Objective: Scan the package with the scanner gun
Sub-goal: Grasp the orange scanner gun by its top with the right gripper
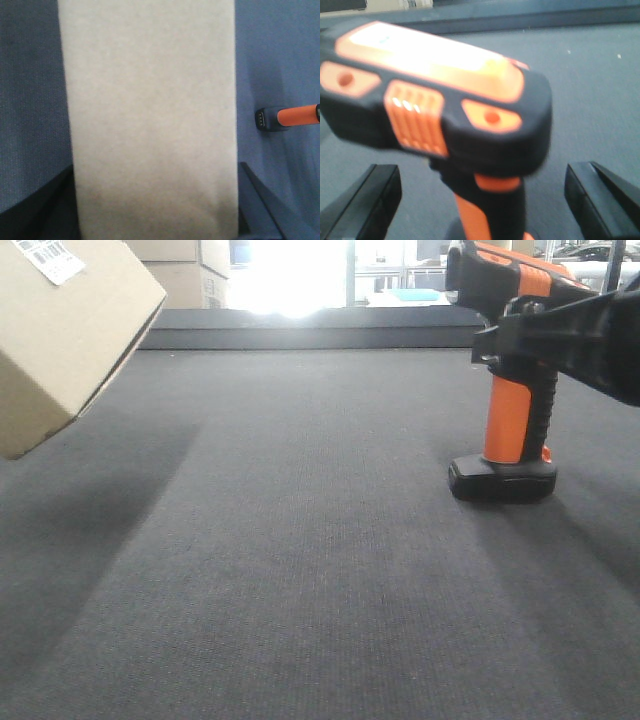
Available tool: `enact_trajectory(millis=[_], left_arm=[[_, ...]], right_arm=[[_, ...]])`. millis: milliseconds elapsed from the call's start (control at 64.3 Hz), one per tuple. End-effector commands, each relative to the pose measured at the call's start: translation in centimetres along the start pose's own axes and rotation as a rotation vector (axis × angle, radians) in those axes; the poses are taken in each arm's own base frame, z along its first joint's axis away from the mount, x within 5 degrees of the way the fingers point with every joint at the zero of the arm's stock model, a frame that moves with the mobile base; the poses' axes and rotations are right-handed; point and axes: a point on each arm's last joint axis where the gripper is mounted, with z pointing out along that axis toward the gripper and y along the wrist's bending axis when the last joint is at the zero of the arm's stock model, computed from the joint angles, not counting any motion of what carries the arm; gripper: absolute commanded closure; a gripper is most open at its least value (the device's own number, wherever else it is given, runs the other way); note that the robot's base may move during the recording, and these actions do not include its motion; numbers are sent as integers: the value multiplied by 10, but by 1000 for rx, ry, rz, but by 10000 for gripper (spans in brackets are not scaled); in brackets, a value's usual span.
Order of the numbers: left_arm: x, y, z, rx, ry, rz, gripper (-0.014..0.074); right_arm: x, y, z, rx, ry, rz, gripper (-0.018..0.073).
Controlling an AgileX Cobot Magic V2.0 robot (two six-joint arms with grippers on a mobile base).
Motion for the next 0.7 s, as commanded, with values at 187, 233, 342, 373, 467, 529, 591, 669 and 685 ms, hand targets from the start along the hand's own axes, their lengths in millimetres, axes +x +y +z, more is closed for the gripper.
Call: enact_trajectory(millis=[187, 233, 342, 373, 467, 529, 591, 669, 685], left_arm=[[0, -3, -3, 11, -17, -3, 707], [0, -3, -3, 11, -17, -3, 707], [0, -3, -3, 11, -17, -3, 707], [0, -3, -3, 11, -17, -3, 707], [0, -3, -3, 11, -17, -3, 707], [0, -3, -3, 11, -17, -3, 707], [0, -3, -3, 11, -17, -3, 707], [0, -3, -3, 11, -17, -3, 707], [0, -3, -3, 11, -17, -3, 707]], right_arm=[[-7, 9, 12, -10, -50, 5, -9], [-6, 9, 14, 0, -45, 9, -9], [-2, 8, 19, 26, -35, 24, -9], [-1, 8, 20, 30, -36, 23, -9], [0, 8, 22, 35, -39, 18, -9], [0, 7, 22, 39, -45, 18, -9], [-1, 7, 22, 42, -60, 21, -9], [-3, 7, 22, 48, -80, 29, -9], [-4, 7, 22, 50, -83, 32, -9]])
